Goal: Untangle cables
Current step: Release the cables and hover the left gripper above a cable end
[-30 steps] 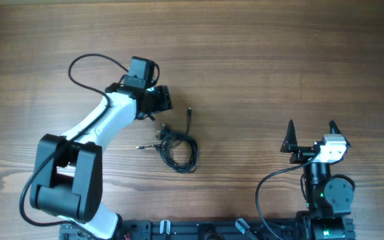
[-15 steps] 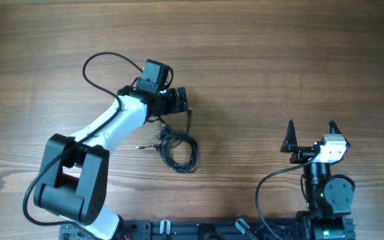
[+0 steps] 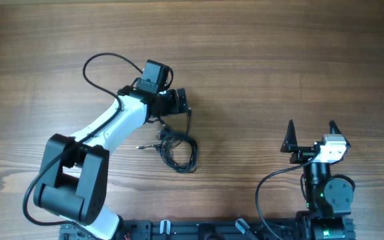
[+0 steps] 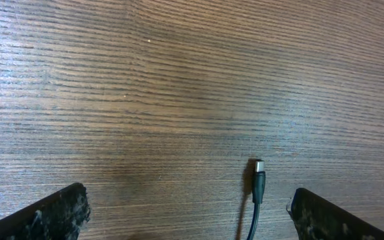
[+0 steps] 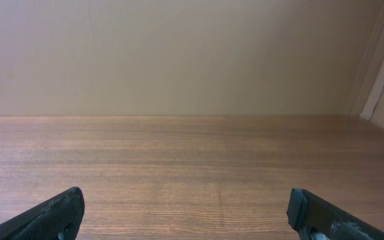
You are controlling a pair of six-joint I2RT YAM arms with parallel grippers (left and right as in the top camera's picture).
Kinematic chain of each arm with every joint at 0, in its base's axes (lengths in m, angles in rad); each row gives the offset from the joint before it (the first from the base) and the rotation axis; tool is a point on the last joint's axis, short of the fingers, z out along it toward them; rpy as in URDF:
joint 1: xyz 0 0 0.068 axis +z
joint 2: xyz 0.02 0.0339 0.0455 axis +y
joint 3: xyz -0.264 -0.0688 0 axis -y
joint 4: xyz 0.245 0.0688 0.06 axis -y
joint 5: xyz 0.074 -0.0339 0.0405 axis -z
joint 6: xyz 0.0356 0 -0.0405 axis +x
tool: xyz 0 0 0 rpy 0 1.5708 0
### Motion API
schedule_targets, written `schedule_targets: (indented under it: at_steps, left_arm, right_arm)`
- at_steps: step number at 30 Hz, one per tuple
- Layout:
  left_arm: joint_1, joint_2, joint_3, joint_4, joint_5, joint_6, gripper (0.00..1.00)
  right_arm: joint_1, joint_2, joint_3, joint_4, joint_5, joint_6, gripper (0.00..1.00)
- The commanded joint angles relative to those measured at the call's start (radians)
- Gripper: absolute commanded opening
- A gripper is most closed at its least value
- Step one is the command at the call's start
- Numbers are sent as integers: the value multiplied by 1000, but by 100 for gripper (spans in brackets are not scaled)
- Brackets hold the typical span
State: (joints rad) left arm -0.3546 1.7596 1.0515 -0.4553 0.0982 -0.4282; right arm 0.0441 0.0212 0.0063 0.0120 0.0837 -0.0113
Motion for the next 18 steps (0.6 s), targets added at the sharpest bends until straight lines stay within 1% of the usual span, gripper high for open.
schedule_targets:
  at_steps: [1,18]
  left_arm:
    - [-3,-11,-6,-1,1,2,100]
    - [-3,-11,-6,14,1,2,100]
  right_arm:
    - [-4,-11,-1,4,14,14,100]
    - [-4,-5,-1,4,14,14,100]
